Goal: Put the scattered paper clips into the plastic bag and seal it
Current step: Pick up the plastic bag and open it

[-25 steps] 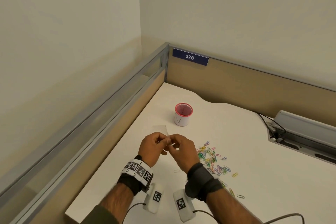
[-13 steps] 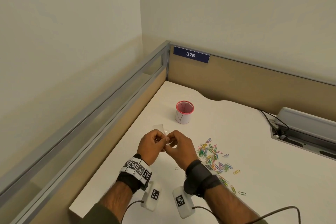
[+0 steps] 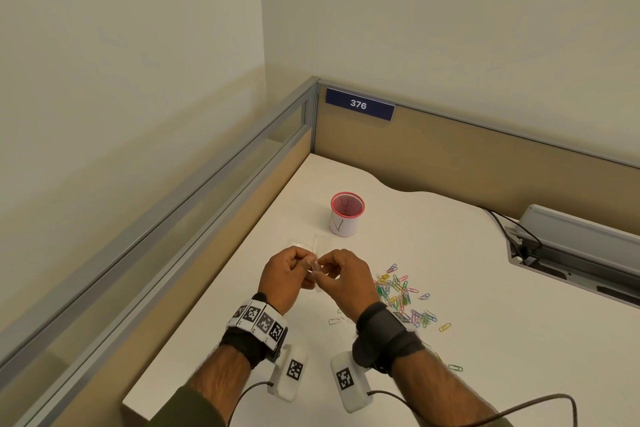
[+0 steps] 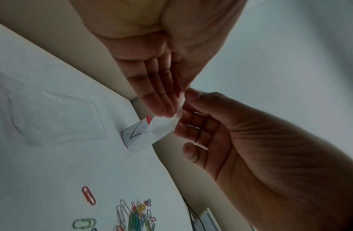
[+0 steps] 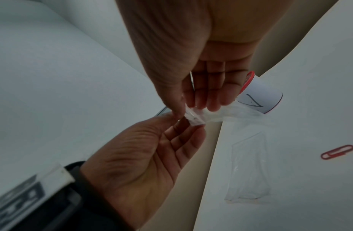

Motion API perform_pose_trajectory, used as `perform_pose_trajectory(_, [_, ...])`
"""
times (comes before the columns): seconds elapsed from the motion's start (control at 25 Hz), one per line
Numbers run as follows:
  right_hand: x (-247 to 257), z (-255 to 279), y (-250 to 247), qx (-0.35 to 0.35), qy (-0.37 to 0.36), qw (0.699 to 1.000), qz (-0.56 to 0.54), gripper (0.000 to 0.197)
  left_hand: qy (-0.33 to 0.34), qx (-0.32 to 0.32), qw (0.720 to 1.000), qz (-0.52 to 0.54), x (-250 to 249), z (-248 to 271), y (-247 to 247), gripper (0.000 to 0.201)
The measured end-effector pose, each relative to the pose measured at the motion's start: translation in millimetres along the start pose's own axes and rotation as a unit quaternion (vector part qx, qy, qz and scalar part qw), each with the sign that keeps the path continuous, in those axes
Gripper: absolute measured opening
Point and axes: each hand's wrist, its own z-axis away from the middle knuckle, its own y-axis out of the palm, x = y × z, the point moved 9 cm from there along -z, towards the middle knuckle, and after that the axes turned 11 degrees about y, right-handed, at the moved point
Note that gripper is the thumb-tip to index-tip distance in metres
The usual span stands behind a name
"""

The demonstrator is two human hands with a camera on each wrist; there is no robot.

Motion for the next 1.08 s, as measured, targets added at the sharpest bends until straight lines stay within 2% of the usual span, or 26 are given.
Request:
perform_pose_trajectory(0.12, [-1.9,-2.6,-1.5,-0.007,0.012,1.0,0.0,0.019,0.001,0.012,1.0,-0.007,-2.7,-2.0,3.1,0.016])
perform_pose_trajectory(0.32, [-1.1,-5.5,-3.8,-0.02,0.009,0.999,0.026,0.013,0.002,0.01,1.0,-0.015,-1.5,-4.6,5.2,0.008])
perform_pose_trajectory(0.52, [-4.3,-9.7,-4.8,-0.019,0.014,0.999,0.045,0.015,-0.017,0.007,0.999,0.026,2.8,-3.3,7.3,0.015])
perform_pose_trajectory(0.72, [-7.1,-9.3,-5.1,-0.014,0.031,0.999,0.036,0.013,-0.023,0.01,0.999,0.029,-2.1,0.0,8.4,0.023])
perform_pose_trajectory(0.96, [-10.7,-9.0,-6.6,0.004,0.043,0.999,-0.007,0.012,-0.029,0.012,0.999,0.029,-2.2,-0.3,11.6,0.015])
perform_pose_trajectory(1.08, [-10.3,-9.8,-8.2,0.011,0.039,0.999,-0.02,0.02,-0.028,0.026,0.998,0.046,-6.5,2.7,15.1,0.021])
